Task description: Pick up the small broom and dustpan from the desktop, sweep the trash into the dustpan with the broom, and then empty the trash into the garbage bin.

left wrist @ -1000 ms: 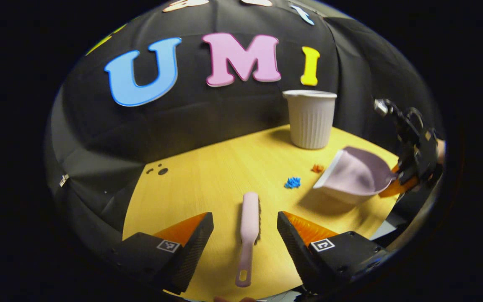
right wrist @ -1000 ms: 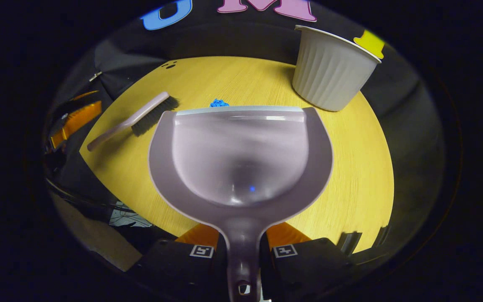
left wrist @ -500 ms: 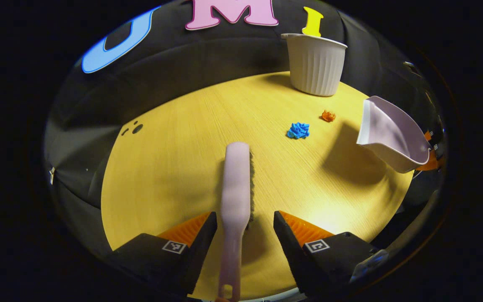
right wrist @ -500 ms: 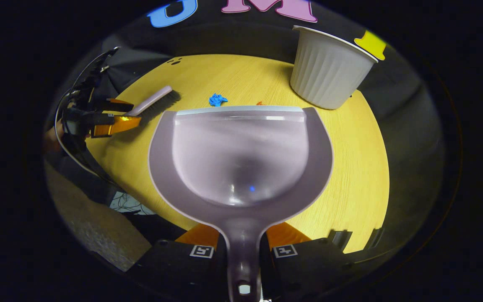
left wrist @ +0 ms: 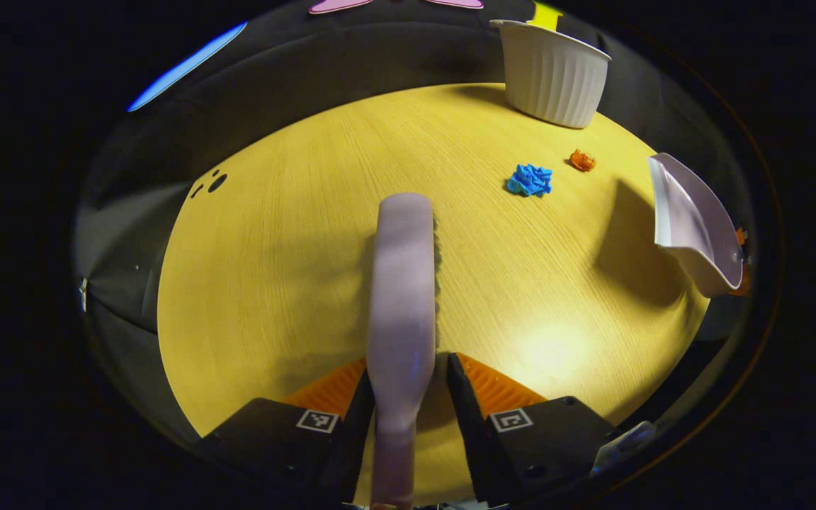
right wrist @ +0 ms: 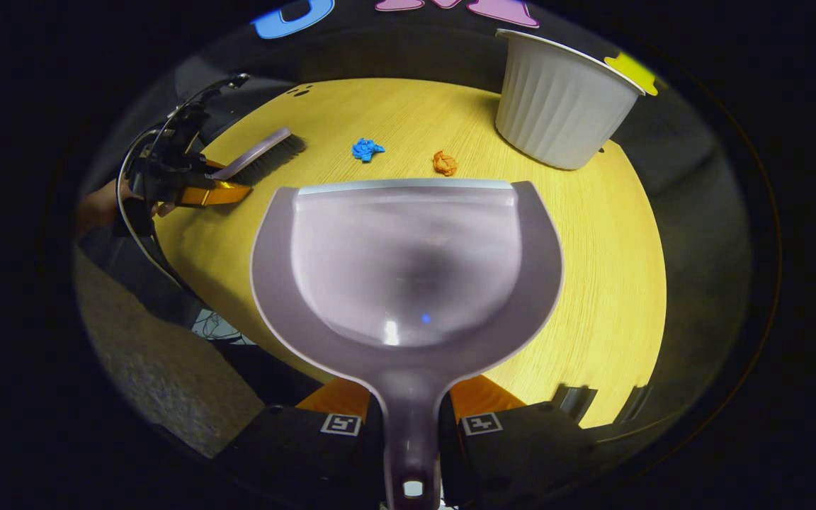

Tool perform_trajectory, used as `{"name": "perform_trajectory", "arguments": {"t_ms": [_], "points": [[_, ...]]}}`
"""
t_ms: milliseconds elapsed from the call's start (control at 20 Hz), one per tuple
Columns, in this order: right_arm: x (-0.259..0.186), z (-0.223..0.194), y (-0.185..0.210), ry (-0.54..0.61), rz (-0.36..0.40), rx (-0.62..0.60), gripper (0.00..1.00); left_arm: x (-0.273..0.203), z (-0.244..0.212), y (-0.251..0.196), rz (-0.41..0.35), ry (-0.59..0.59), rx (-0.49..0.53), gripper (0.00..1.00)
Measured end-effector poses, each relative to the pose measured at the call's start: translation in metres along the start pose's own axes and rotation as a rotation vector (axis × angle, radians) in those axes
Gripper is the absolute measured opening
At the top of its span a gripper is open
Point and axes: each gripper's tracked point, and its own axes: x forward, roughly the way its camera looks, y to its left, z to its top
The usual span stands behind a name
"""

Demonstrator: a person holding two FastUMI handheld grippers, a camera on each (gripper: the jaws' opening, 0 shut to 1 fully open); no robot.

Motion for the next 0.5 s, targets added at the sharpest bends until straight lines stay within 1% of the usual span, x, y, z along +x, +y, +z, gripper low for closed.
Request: {"name": "perform_trajectory", "arguments": {"t_ms": [100, 150, 200, 250, 300, 400, 450, 500], "points": [[0.0, -0.001, 0.0, 0.022, 0.007, -0.018, 0.36, 0.001, 0.003, -0.002, -0.013, 0.011, -0.014, 0.58], [0.001, -0.002, 0.0, 0.037, 0.011, -0.026, 0.36, 0.001, 0.005, -0.003, -0.013, 0.018, -0.009, 0.51], [0.0, -0.005, 0.001, 0.063, 0.013, -0.032, 0.36, 0.003, 0.005, -0.003, -0.008, 0.031, -0.004, 0.39], [0.0, -0.007, 0.0, 0.093, 0.011, -0.033, 0.33, 0.004, 0.009, -0.001, 0.015, 0.036, 0.01, 0.36], [0.002, -0.009, 0.0, 0.12, 0.009, -0.035, 0.36, 0.003, 0.017, 0.0, 0.038, 0.018, 0.027, 0.3], [0.004, -0.01, -0.004, 0.164, 0.013, -0.044, 0.35, 0.003, 0.045, -0.001, 0.057, -0.045, 0.065, 0.3], [0.005, -0.009, -0.006, 0.184, 0.015, -0.049, 0.33, 0.004, 0.059, -0.005, 0.049, -0.065, 0.078, 0.3], [0.007, -0.009, -0.009, 0.204, 0.016, -0.055, 0.4, 0.007, 0.068, -0.008, 0.038, -0.075, 0.093, 0.29]]}}
